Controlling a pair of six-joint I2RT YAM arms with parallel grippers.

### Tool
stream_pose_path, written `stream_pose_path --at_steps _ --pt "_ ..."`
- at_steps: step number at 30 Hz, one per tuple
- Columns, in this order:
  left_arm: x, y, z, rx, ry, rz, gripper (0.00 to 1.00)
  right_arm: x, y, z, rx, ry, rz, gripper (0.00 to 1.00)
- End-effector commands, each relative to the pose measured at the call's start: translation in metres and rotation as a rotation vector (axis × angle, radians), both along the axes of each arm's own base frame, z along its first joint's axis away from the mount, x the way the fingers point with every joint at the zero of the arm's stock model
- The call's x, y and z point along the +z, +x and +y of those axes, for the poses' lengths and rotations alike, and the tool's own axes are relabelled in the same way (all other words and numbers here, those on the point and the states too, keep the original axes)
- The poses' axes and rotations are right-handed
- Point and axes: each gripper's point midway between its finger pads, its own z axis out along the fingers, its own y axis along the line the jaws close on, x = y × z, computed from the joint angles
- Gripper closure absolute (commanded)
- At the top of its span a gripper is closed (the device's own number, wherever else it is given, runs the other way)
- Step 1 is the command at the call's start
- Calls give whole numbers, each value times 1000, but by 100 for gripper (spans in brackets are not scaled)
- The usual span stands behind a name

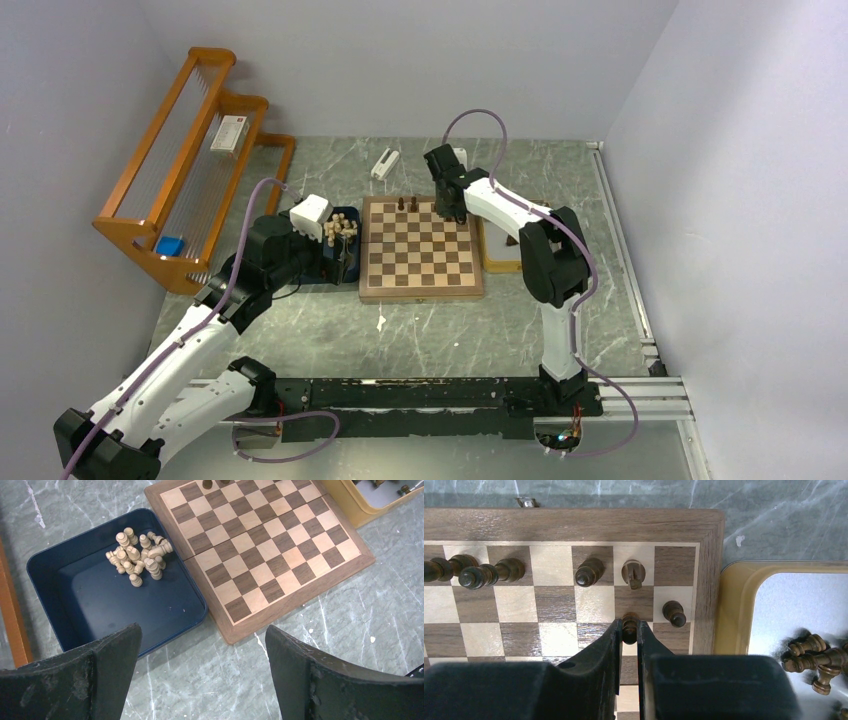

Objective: Set up the chess pieces on the board
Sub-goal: Place the chess piece on the chessboard.

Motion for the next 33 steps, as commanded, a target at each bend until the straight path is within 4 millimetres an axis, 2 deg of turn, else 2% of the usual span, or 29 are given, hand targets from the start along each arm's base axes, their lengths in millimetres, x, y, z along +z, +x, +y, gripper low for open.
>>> stream_pose_path --at_steps 1,33 --pt "10 3 -3 -5 -18 -36 2 -1 11 -4 -31 -5 -27 84" --pt "9 4 -3 -4 -18 -34 2 -19 16 -6 -35 1 17 82"
